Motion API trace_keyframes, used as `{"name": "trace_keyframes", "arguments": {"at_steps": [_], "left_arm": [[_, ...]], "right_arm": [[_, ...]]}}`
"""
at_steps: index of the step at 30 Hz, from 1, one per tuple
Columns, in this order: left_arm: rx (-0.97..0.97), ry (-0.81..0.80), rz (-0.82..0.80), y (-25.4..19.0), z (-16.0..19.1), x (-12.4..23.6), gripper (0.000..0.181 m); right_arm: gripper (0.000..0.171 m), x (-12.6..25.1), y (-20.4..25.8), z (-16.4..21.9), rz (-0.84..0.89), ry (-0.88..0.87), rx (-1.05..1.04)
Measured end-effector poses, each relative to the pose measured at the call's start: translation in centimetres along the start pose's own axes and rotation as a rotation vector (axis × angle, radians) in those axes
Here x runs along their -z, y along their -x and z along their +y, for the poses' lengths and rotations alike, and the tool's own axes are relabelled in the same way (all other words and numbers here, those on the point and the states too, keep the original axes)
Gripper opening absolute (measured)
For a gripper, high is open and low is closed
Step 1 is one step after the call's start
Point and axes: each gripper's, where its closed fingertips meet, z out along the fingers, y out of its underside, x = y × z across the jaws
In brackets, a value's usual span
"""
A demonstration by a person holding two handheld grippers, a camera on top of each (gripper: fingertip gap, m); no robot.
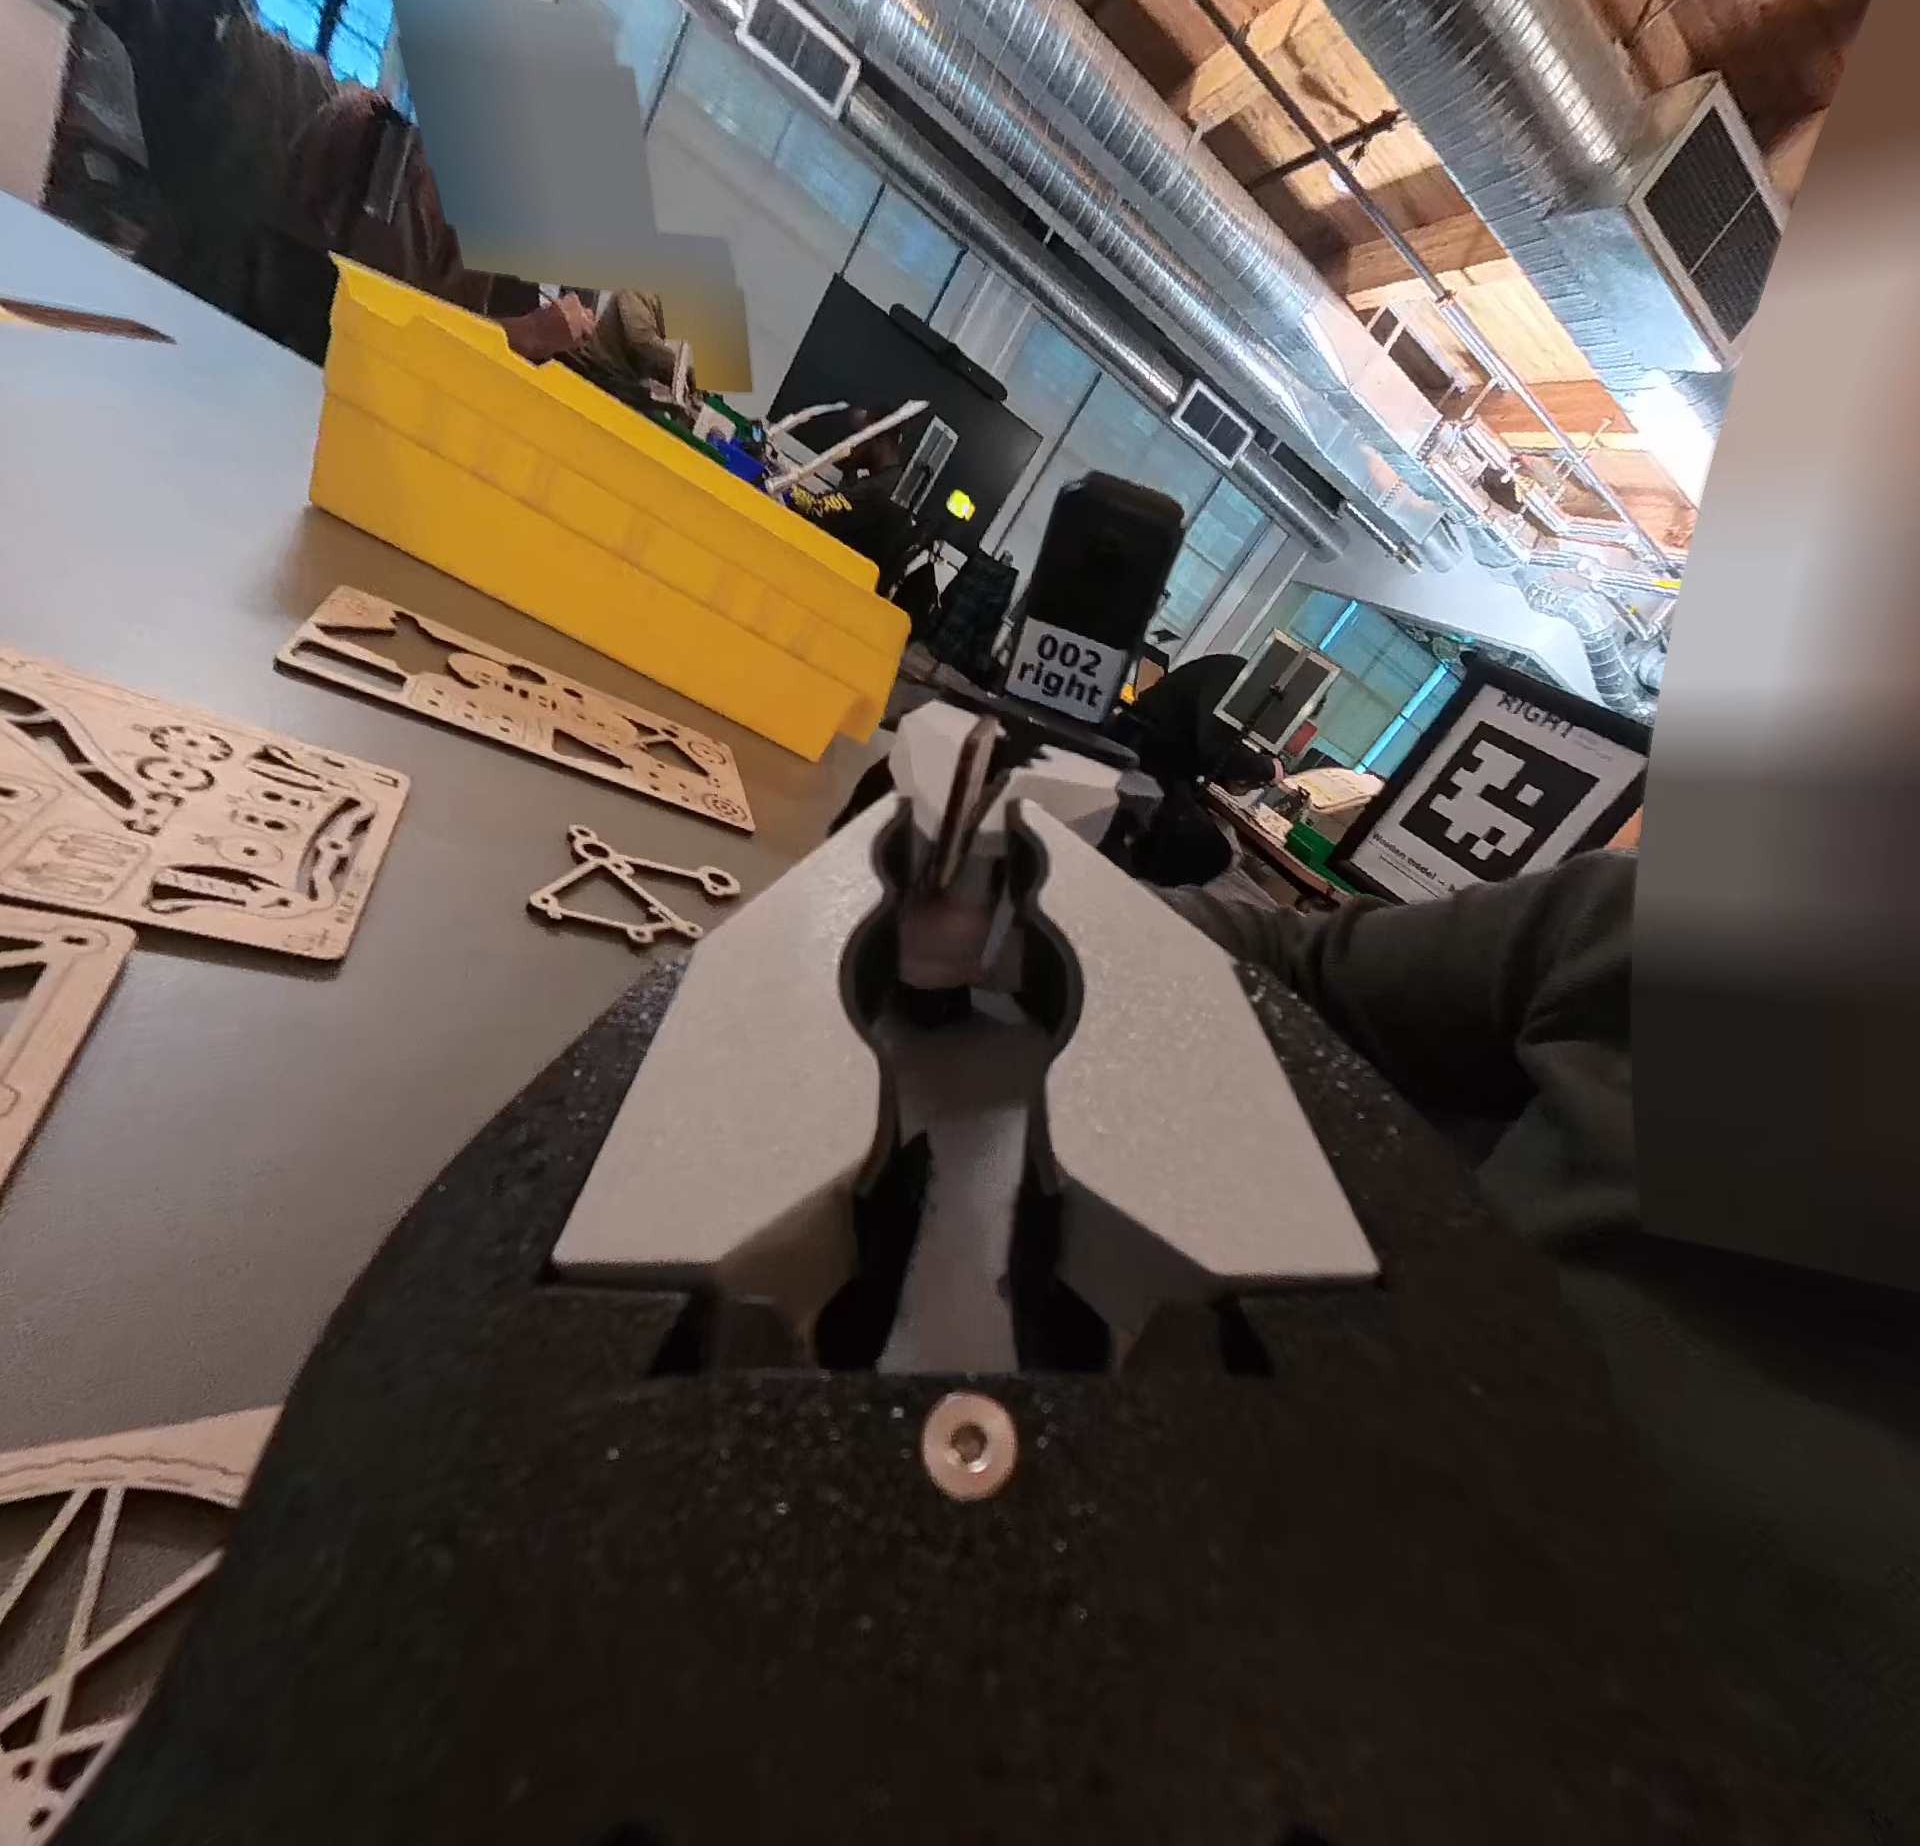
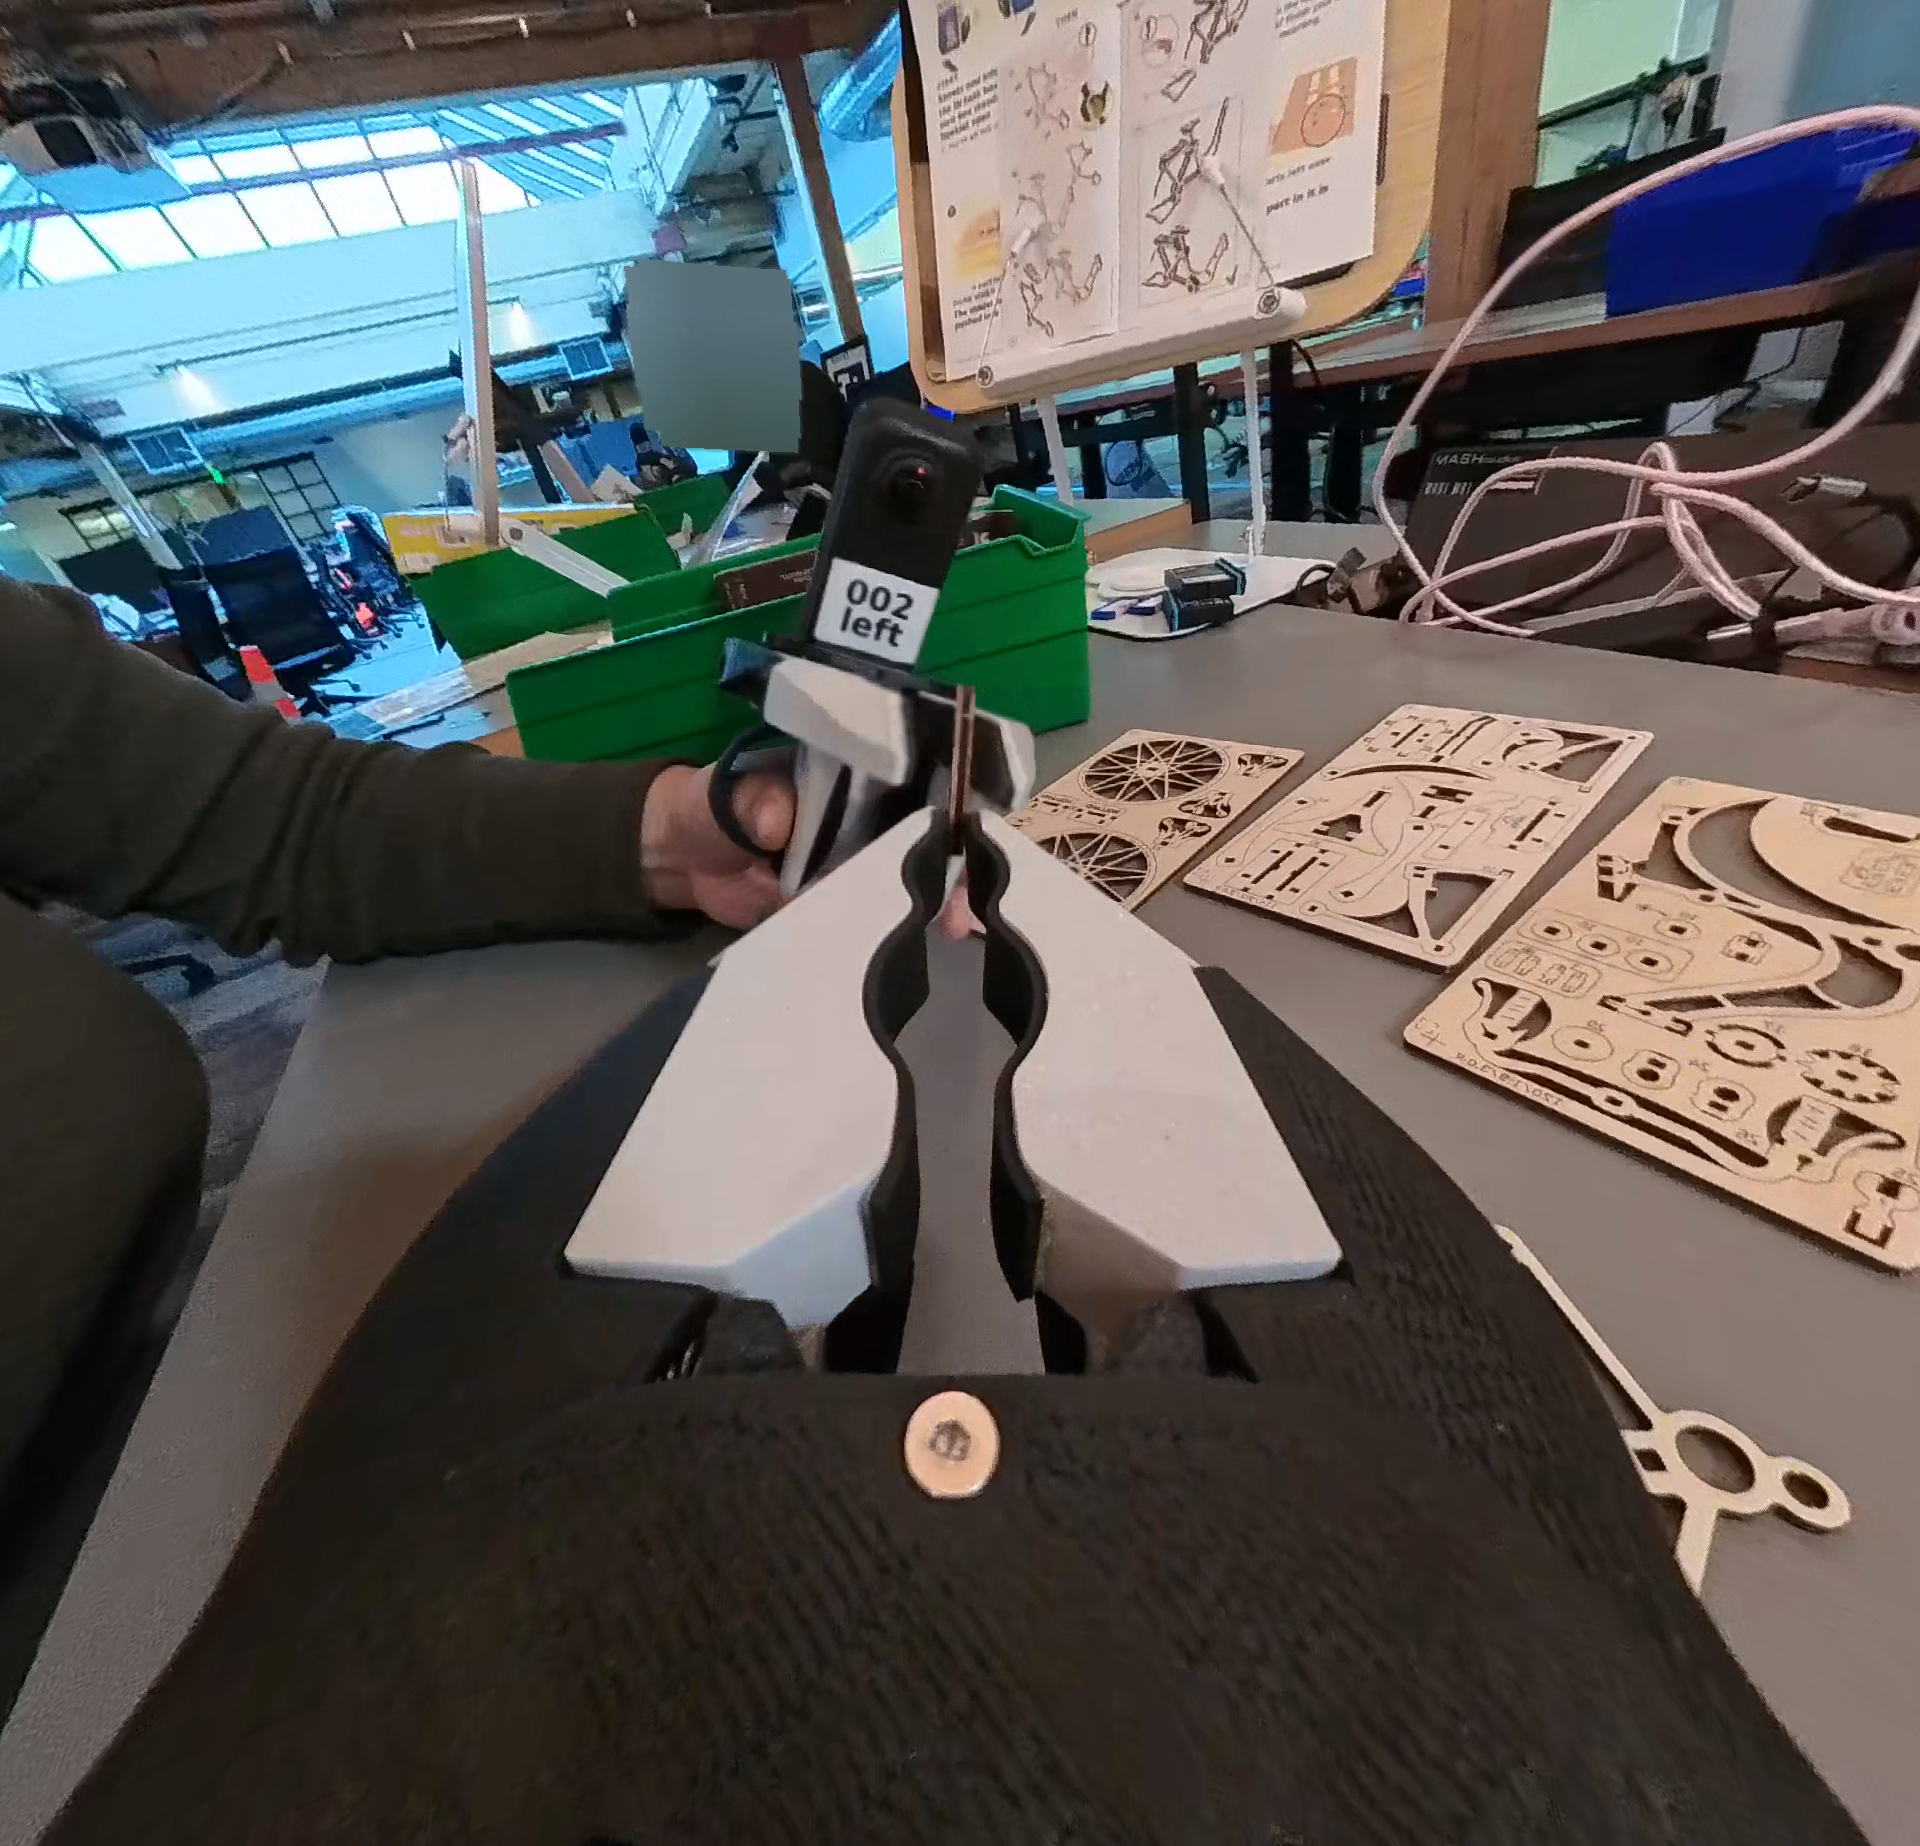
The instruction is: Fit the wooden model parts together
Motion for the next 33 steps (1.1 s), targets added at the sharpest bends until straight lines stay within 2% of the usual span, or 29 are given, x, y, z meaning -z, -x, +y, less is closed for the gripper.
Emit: {"name": "trace_keyframes", "arguments": {"at_steps": [2, 6, 12, 18, 27, 31, 33], "left_arm": [[0.009, 0.043, 0.01, -0.1, 0.6, -0.3, 0.02], [-0.022, 0.026, 0.016, -0.4, 0.4, -0.2, 0.0], [-0.057, 0.018, -0.032, 0.0, 0.2, 0.0, 0.0], [-0.073, 0.018, -0.047, 0.1, 0.2, -0.1, 0.0], [-0.072, 0.027, -0.064, 0.3, 0.3, -0.1, 0.001], [-0.068, 0.006, -0.12, 0.6, 0.4, -0.4, 0.0], [-0.125, 0.012, -0.161, 0.7, 0.4, -0.5, 0.0]], "right_arm": [[0.001, 0.1, 0.1, -0.1, -0.014, -0.007, -0.017], [0.001, 0.0, 0.4, -0.2, -0.048, -0.018, -0.054], [0.009, 0.2, -0.5, -0.5, 0.053, -0.032, 0.039], [0.009, 0.1, -0.5, -0.4, 0.023, -0.034, -0.012], [0.002, 0.1, -0.6, -0.4, 0.028, -0.041, -0.021], [0.001, 0.2, -0.9, -0.3, 0.056, -0.026, -0.017], [0.0, 0.3, -1.0, -0.3, 0.063, -0.017, -0.021]]}}
